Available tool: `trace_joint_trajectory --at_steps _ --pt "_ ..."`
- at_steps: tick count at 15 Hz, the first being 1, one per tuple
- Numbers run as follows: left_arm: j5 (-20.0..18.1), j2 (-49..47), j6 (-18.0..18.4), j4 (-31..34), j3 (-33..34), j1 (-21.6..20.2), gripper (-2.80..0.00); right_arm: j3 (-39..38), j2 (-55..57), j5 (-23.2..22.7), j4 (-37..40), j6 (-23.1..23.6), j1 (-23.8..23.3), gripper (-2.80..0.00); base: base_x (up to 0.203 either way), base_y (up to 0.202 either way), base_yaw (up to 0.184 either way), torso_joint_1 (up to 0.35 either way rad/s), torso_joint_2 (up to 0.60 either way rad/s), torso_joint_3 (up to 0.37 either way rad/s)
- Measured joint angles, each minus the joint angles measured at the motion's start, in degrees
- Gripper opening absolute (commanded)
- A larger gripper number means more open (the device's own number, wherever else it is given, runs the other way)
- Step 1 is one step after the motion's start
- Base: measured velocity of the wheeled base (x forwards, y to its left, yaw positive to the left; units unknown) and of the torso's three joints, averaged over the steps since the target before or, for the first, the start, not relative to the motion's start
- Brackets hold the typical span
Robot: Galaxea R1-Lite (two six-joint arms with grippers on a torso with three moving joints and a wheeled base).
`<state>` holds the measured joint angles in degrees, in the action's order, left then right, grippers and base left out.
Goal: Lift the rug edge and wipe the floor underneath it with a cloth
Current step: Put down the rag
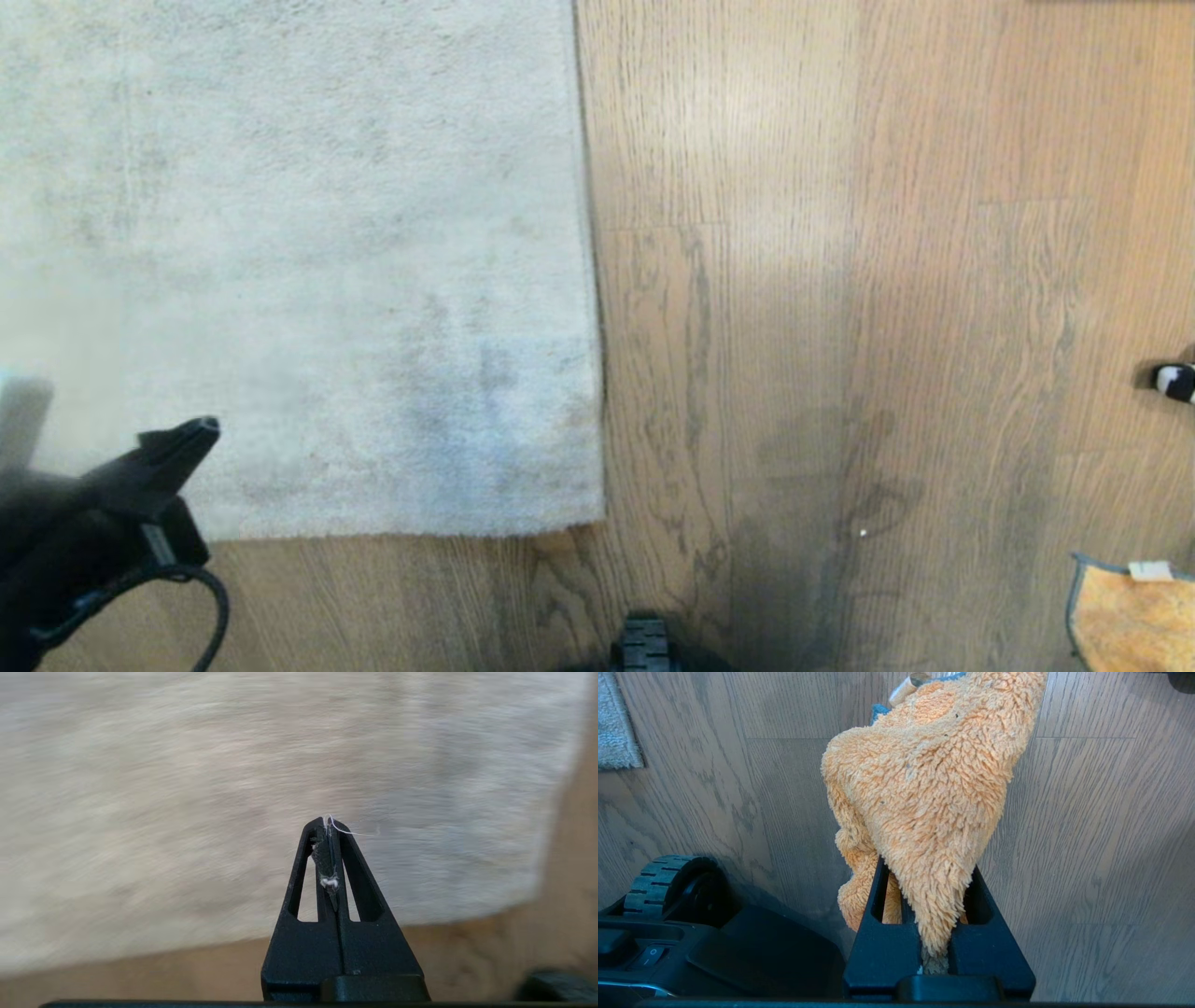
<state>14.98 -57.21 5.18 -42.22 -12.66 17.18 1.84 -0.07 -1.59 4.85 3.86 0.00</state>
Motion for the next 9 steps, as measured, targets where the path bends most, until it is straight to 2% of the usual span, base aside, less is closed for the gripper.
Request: trace_joint_trajectory --at_steps 3,5,7,9 --pt "-0.60 10.14 -0.15 0.12 4.82 -7.59 -2.80 0.00 0.00 -0.02 0.00 -0.02 0.00 -2.80 0.000 0.000 0.000 0.000 0.00 0.000" --pt "-0.77 16.50 -0.22 1.73 6.86 -10.57 -2.80 0.00 0.00 -0.03 -0.01 -0.01 0.00 -2.80 0.000 0.000 0.000 0.000 0.00 0.000" --pt "-1.98 22.91 0.08 6.70 7.71 -11.80 -2.80 0.00 0.00 0.01 -0.02 -0.01 0.00 -2.80 0.000 0.000 0.000 0.000 0.00 0.000" --pt "-5.53 29.11 1.73 14.23 8.11 -12.48 -2.80 0.00 0.00 -0.03 -0.01 -0.03 0.00 -2.80 0.000 0.000 0.000 0.000 0.00 0.000"
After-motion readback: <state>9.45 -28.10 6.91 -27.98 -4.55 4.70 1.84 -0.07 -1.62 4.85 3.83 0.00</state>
